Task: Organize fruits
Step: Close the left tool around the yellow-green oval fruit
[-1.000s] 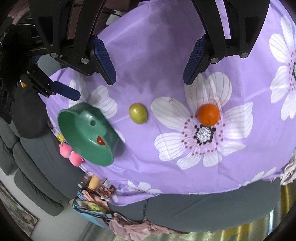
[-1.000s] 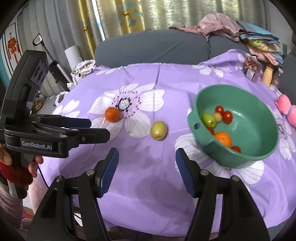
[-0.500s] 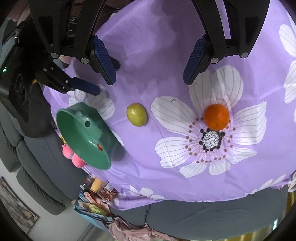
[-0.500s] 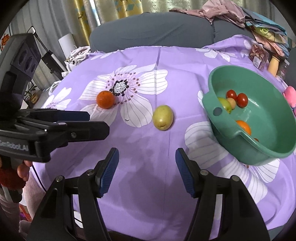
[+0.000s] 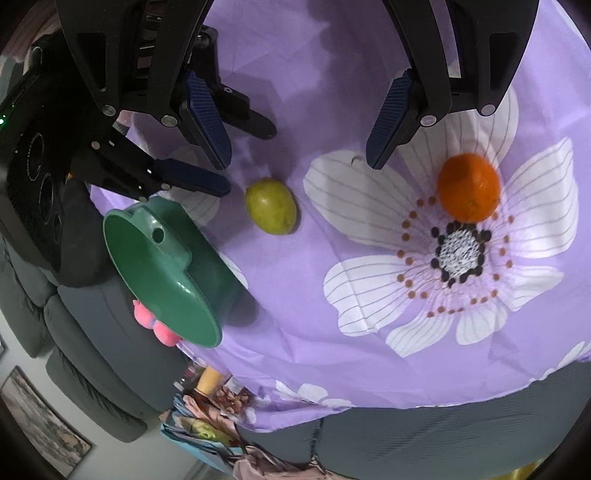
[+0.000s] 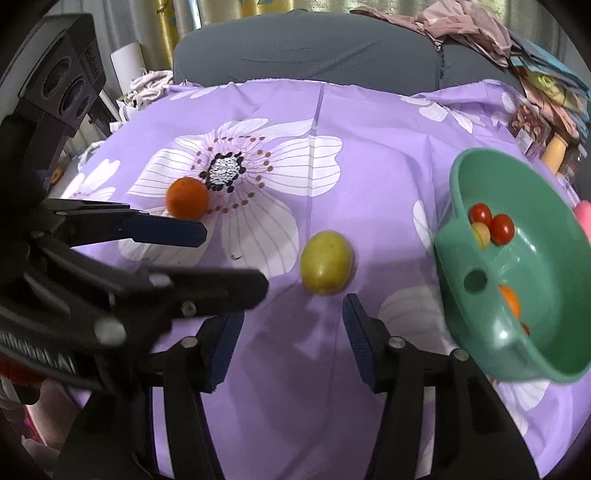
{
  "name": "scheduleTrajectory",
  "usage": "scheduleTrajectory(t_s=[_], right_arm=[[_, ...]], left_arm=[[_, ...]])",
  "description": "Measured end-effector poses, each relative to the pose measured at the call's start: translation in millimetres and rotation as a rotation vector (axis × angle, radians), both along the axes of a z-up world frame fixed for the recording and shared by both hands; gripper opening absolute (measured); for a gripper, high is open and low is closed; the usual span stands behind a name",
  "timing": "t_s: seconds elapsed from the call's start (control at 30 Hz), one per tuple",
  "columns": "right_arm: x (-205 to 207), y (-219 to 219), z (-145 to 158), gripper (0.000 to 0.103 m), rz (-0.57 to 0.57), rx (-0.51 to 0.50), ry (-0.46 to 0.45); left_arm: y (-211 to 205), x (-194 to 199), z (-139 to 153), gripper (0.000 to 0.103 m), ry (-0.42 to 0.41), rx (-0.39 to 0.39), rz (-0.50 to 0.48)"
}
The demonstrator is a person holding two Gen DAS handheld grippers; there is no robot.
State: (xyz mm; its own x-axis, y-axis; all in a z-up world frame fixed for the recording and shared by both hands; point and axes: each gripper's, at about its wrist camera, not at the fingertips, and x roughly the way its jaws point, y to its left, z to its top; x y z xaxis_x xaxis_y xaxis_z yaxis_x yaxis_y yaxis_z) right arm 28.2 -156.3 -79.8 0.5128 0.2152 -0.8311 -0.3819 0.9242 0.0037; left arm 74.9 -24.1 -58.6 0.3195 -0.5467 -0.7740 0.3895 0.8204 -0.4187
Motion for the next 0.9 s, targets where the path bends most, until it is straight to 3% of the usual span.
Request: scheduleTrajectory(t_s=[0.23, 0.53, 0.63, 0.9], right_arm=[[18, 6, -8, 0.05, 0.013, -0.061, 0.007], [34, 9, -17, 0.037, 0.046, -0.116, 0.035], [38, 9, -18, 0.036, 0.043, -0.118, 0.042], [37, 11, -18, 0.035, 0.041, -0.099, 0.033]], left_arm=[[-11, 21, -10, 0.074, 0.019, -0.036, -0.033], [-24, 37, -25, 0.052, 0.047, -0.07, -0.064], [-24, 40, -25, 0.041, 0.06, -0.09, -0.073], [-21, 40, -25, 0.039, 0.07, -0.105, -0.065]])
